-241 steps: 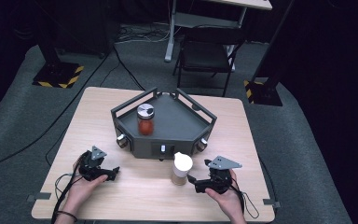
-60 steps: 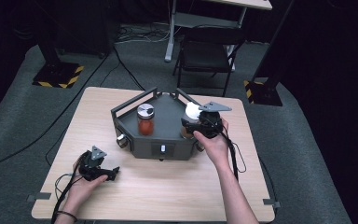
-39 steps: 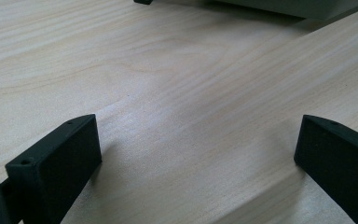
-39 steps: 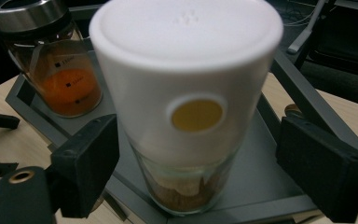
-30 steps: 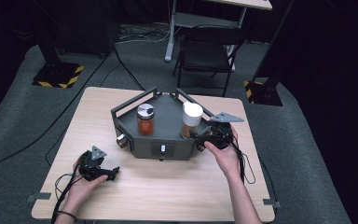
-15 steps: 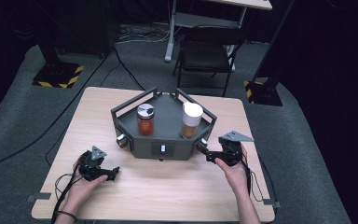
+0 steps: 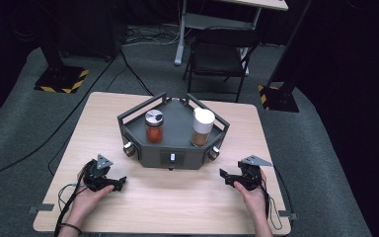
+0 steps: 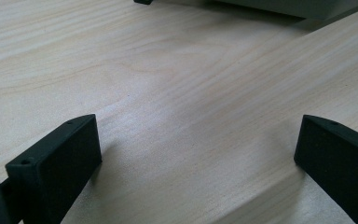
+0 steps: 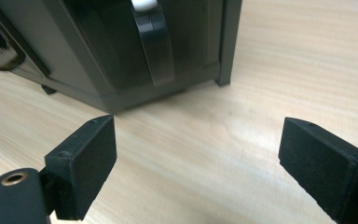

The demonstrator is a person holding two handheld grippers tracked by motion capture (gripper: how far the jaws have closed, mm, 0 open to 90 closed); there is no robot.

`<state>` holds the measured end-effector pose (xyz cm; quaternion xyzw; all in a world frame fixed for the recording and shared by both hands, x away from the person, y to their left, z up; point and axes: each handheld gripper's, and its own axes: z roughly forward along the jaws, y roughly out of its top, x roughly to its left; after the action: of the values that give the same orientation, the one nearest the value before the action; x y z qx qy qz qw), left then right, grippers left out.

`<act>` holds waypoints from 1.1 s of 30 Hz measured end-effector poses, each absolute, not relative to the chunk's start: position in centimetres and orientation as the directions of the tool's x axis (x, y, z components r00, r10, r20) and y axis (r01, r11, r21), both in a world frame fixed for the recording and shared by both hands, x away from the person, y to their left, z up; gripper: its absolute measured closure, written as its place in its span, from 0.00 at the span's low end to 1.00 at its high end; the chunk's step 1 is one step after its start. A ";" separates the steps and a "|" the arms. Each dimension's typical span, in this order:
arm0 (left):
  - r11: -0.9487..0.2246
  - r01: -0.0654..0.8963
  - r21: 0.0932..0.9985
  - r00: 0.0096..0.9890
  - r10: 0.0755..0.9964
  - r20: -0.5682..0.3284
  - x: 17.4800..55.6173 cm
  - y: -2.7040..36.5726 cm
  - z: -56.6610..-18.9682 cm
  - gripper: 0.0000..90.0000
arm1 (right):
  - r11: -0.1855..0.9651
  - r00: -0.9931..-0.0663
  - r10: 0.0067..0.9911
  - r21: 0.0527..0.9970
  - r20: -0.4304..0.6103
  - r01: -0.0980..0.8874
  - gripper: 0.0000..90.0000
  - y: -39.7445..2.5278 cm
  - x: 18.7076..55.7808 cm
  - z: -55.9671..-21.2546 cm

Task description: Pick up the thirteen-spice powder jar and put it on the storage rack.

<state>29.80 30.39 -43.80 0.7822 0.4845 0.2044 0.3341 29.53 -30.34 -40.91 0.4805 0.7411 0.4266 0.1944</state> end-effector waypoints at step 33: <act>-0.307 0.621 0.721 0.447 0.895 -0.004 29.8 30.4 -43.8 0.00 | 0.201 -0.424 0.900 0.765 0.103 0.611 0.12 -31.1 28.1 -44.1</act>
<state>29.80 30.39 -43.81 0.7822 0.4845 0.2045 0.3341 28.06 -31.10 -44.13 0.5025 0.7518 0.3834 0.1880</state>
